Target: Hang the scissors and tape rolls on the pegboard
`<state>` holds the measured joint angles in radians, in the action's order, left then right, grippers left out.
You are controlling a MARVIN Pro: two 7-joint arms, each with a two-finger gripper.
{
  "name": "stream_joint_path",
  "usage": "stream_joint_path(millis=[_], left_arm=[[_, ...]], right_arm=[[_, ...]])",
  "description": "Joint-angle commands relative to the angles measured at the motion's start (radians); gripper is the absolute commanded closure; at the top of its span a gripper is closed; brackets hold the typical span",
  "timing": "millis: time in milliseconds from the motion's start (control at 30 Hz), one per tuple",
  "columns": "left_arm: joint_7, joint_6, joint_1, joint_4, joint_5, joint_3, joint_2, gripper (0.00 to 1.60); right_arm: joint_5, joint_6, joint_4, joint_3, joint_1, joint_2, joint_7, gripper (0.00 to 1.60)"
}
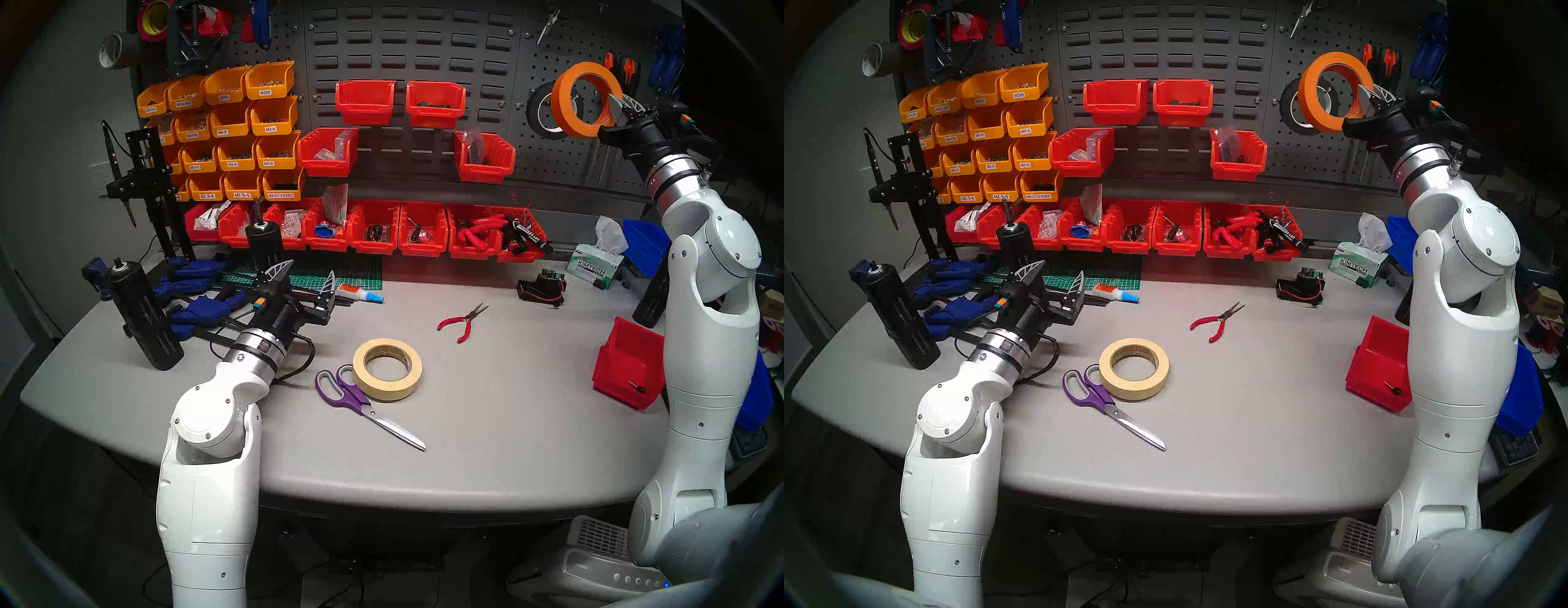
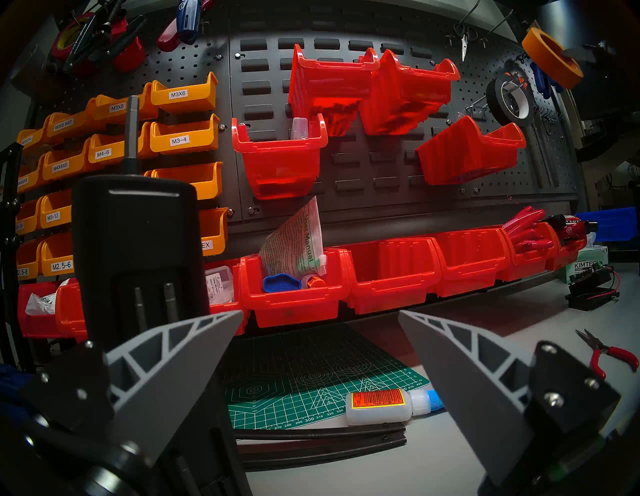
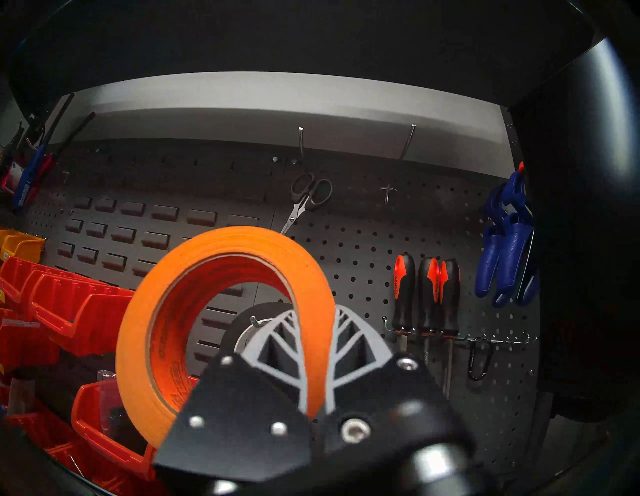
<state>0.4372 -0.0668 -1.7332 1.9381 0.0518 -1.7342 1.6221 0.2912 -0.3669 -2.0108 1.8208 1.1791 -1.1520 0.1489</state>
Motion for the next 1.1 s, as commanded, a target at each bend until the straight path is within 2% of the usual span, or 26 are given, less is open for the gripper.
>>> stream_joint_path(millis=[0, 633, 1067], left_arm=[[0.0, -0.005, 0.0, 0.0, 0.0, 0.0, 0.0, 0.0], [0.0, -0.006, 0.0, 0.0, 0.0, 0.0, 0.0, 0.0], [0.0, -0.007, 0.0, 0.0, 0.0, 0.0, 0.0, 0.0]], right_arm=[[-0.009, 0.02, 0.018, -0.018, -0.106, 0.015, -0.026, 1.6], [-0.036, 0.003, 0.12, -0.075, -0.175, 0.009, -0.056, 1.6], [-0.036, -0.042, 0.149, -0.095, -0.174, 0.01, -0.054, 1.6]])
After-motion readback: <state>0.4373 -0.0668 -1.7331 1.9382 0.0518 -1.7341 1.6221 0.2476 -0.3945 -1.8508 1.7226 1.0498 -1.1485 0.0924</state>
